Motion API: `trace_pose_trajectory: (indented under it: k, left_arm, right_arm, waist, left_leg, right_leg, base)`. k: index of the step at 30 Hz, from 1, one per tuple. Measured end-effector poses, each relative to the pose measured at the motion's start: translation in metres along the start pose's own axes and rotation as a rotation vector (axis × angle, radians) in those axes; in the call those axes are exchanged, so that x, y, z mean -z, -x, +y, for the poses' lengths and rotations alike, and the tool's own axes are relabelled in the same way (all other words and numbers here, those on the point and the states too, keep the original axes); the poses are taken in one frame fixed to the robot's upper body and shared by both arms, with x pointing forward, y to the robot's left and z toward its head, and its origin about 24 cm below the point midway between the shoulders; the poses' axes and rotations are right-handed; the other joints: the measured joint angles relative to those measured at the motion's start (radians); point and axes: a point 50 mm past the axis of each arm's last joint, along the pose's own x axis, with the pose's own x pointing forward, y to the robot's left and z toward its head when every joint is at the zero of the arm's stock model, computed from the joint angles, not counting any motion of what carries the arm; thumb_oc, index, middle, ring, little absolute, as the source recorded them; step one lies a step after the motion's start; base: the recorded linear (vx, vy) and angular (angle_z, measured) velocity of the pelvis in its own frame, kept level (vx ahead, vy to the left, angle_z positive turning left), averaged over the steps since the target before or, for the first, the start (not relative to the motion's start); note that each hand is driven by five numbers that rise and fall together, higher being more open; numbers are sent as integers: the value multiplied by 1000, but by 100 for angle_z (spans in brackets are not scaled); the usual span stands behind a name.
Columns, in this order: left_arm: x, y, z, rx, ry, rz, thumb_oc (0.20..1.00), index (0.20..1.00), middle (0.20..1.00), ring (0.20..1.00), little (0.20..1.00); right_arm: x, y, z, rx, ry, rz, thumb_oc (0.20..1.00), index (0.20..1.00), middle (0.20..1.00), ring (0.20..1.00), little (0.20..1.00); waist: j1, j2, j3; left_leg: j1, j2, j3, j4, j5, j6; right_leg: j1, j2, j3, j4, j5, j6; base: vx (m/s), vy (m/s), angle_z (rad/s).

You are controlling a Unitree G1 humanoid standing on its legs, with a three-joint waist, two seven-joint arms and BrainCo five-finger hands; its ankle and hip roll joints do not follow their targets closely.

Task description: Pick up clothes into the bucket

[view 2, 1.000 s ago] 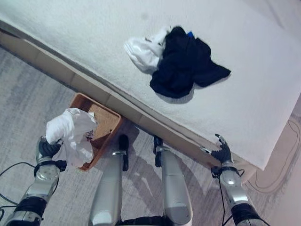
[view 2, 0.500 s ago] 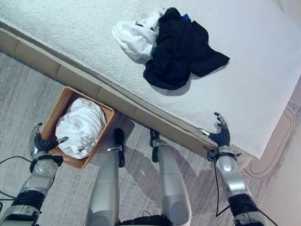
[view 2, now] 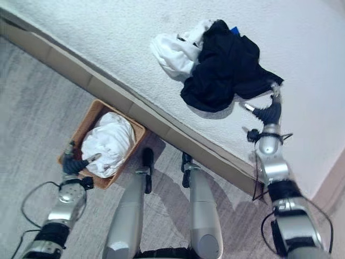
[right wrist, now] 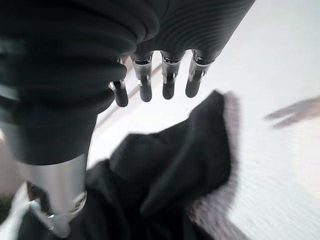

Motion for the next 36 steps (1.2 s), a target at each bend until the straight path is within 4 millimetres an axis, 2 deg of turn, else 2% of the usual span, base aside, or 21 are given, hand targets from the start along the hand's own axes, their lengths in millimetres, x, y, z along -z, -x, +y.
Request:
trace_pose_trajectory:
  k: [1, 2, 3, 6, 9, 14, 15, 16, 17, 23, 26, 29, 31, 35, 36]
  left_arm:
    - [7, 5, -2, 18, 11, 23, 1000, 1000, 1000, 1000, 1000]
    - [17, 14, -6, 45, 14, 59, 1000, 1000, 1000, 1000, 1000]
    - [26, 22, -6, 70, 2, 88, 1000, 1000, 1000, 1000, 1000]
    - [42, 32, -7, 103, -31, 151, 1000, 1000, 1000, 1000, 1000]
    - [49, 38, -12, 152, -49, 177, 1000, 1000, 1000, 1000, 1000]
    - [53, 40, -20, 204, -48, 202, 1000, 1000, 1000, 1000, 1000]
    - [54, 40, -21, 209, -47, 206, 1000, 1000, 1000, 1000, 1000]
    - [54, 40, -23, 217, -48, 210, 1000, 1000, 1000, 1000, 1000]
    - [54, 40, -24, 223, -48, 211, 1000, 1000, 1000, 1000, 1000]
    - [51, 35, -33, 270, -62, 215, 1000, 1000, 1000, 1000, 1000]
    - [46, 30, -36, 276, -60, 199, 1000, 1000, 1000, 1000, 1000]
    - [39, 25, -39, 283, -54, 172, 1000, 1000, 1000, 1000, 1000]
    - [35, 23, -39, 283, -51, 160, 1000, 1000, 1000, 1000, 1000]
    - [17, 13, -38, 282, -42, 86, 1000, 1000, 1000, 1000, 1000]
    - [14, 11, -38, 283, -43, 75, 1000, 1000, 1000, 1000, 1000]
  right_arm:
    - [-7, -8, -3, 18, -1, -9, 1000, 1000, 1000, 1000, 1000]
    - [-10, -17, -6, 24, 36, 8, 1000, 1000, 1000, 1000, 1000]
    - [-19, -27, -9, 36, 49, 2, 1000, 1000, 1000, 1000, 1000]
    - [-21, -38, -12, 39, 79, 50, 1000, 1000, 1000, 1000, 1000]
    - [-13, -44, -16, 18, 153, 134, 1000, 1000, 1000, 1000, 1000]
    - [0, -43, -17, -64, 231, 215, 1000, 1000, 1000, 1000, 1000]
    - [1, -43, -17, -74, 237, 219, 805, 805, 805, 805, 805]
    - [1, -43, -16, -97, 261, 219, 347, 347, 347, 347, 347]
    - [0, -43, -16, -105, 265, 218, 200, 200, 200, 200, 200]
    - [-7, -49, -21, -116, 275, 206, 200, 200, 200, 200, 200]
    - [-10, -49, -19, -123, 273, 193, 200, 200, 200, 200, 200]
    - [-16, -51, -19, -122, 267, 169, 200, 200, 200, 200, 200]
    - [-25, -53, -18, -122, 258, 127, 200, 200, 200, 200, 200]
    - [-61, -61, -33, -87, 266, -39, 200, 200, 200, 200, 200]
    - [-64, -62, -35, -81, 270, -57, 200, 200, 200, 200, 200]
  waist:
    - [21, 12, 1]
    - [20, 21, 0]
    - [47, 33, 1]
    - [61, 52, 0]
    - [83, 65, -2]
    - [87, 72, -1]
    - [87, 73, -2]
    - [83, 76, -2]
    - [83, 78, -2]
    - [82, 82, -3]
    - [80, 84, -3]
    - [79, 84, -3]
    - [77, 85, -3]
    - [75, 84, -3]
    - [70, 84, -3]
  left_leg:
    - [2, -5, -4, -6, 5, 4]
    - [6, -10, -5, -9, 7, 4]
    - [5, -13, -6, -11, 9, 6]
    - [6, -26, -17, -8, 11, 6]
    - [4, -39, -28, -20, 22, 0]
    - [5, -50, -48, -50, 41, -2]
    - [4, -50, -51, -59, 46, -6]
    - [5, -51, -59, -71, 54, -8]
    - [5, -51, -63, -78, 59, -9]
    - [12, -48, -89, -119, 87, -20]
    - [23, -46, -89, -133, 99, -25]
    - [35, -42, -91, -140, 100, -23]
    - [47, -38, -89, -142, 101, -22]
    - [95, -22, -73, -149, 100, -22]
    - [106, -22, -71, -149, 100, -22]
  right_leg:
    - [0, -6, -4, 6, -4, 2]
    - [-1, -10, -2, 9, -7, 0]
    - [-4, -15, -4, 19, -11, 0]
    - [-9, -29, -10, 46, -30, -1]
    - [-16, -45, -16, 61, -44, -1]
    - [-18, -56, -34, 56, -44, -1]
    - [-19, -57, -36, 57, -44, -1]
    - [-19, -58, -43, 53, -44, -1]
    - [-19, -59, -48, 52, -44, -1]
    - [-18, -58, -71, 40, -42, -5]
    - [-10, -58, -80, 35, -32, -22]
    - [4, -55, -82, 18, -30, -20]
    - [20, -50, -82, 4, -22, -19]
    - [79, -28, -73, -40, 2, -13]
    - [89, -26, -69, -48, 9, -13]
  base:
    - [-22, -49, 17]
    - [75, -57, 14]
    - [-7, -40, 10]
    - [45, -73, 20]
    - [-3, -67, 16]
    - [-9, -70, 14]
    - [-9, -101, 13]
    - [-7, -66, 12]
    - [-7, -85, 17]
    - [-5, -37, 9]
    - [-91, 10, 0]
    - [-3, 5, -1]
    - [-5, 26, -6]
    - [11, 38, -13]
    - [13, 42, -22]
